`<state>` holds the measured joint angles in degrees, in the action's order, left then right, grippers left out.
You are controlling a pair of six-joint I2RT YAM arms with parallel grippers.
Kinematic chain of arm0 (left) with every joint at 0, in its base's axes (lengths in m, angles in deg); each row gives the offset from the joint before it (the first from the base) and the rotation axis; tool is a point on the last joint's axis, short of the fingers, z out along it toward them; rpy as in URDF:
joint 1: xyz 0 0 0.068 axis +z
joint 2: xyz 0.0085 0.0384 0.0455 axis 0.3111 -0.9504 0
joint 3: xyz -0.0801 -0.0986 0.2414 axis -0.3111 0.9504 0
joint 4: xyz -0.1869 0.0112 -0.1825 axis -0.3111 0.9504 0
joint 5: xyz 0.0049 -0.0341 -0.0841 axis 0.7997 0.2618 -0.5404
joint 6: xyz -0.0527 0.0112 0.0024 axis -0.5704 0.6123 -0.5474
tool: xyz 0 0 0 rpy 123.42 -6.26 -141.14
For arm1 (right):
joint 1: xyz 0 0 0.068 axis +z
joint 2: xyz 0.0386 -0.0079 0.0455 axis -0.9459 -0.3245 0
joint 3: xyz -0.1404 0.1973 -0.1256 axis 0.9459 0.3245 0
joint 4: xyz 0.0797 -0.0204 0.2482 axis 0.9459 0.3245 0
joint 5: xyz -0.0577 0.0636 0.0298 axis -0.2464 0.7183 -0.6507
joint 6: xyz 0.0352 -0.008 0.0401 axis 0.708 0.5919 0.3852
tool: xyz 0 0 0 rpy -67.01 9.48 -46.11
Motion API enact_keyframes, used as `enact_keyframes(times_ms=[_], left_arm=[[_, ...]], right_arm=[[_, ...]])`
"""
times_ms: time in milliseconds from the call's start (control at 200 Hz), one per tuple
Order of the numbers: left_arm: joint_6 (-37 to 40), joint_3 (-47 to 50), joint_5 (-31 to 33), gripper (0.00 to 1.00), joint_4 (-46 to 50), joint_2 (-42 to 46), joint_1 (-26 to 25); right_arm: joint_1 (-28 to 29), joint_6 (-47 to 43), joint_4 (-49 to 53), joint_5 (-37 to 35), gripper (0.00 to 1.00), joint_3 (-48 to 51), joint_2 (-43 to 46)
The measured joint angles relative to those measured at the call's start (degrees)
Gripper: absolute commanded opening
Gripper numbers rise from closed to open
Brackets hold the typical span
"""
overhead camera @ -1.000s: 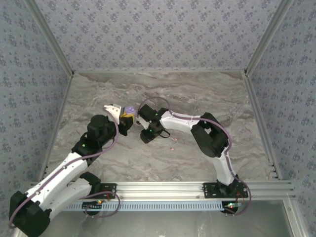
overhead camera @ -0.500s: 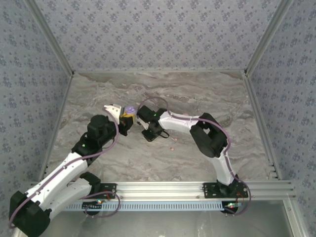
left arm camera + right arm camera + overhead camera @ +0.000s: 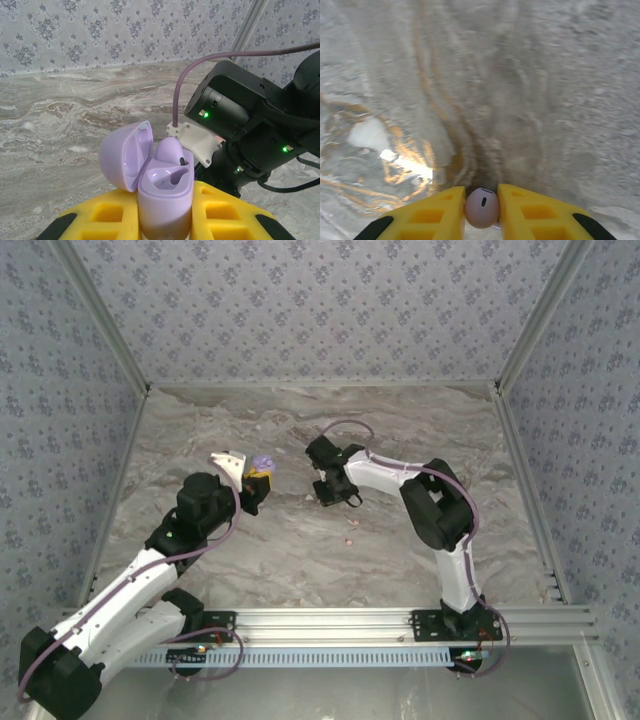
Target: Insert the wireless bluetooth earbuds into the charging case
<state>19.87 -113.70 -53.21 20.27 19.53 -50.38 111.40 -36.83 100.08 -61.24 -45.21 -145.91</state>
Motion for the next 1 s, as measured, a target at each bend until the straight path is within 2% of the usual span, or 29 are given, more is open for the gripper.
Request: enact_keyframes(times_ms=[125,265,690,999], left_arm=[[0.0,0.0,0.0,0.21,0.0,0.0,0.0],[0.0,0.0,-0.4,0.21,0.0,-0.2,0.0],[0.0,0.0,-1.1,0.21,-0.1,-0.4,0.0],[0.0,0.0,-1.1,0.21,-0.1,-0.4,0.0]], right_arm=[[-0.5,2.3,-0.7,0.7,0.39,0.5,0.4],[-0.5,2.3,-1.6,1.0,0.45,1.5,1.3],[-2.1,-0.6,-0.4,2.8,0.52,3.4,3.0],[-1.5,-3.4,0.1,4.5,0.50,3.3,2.9]])
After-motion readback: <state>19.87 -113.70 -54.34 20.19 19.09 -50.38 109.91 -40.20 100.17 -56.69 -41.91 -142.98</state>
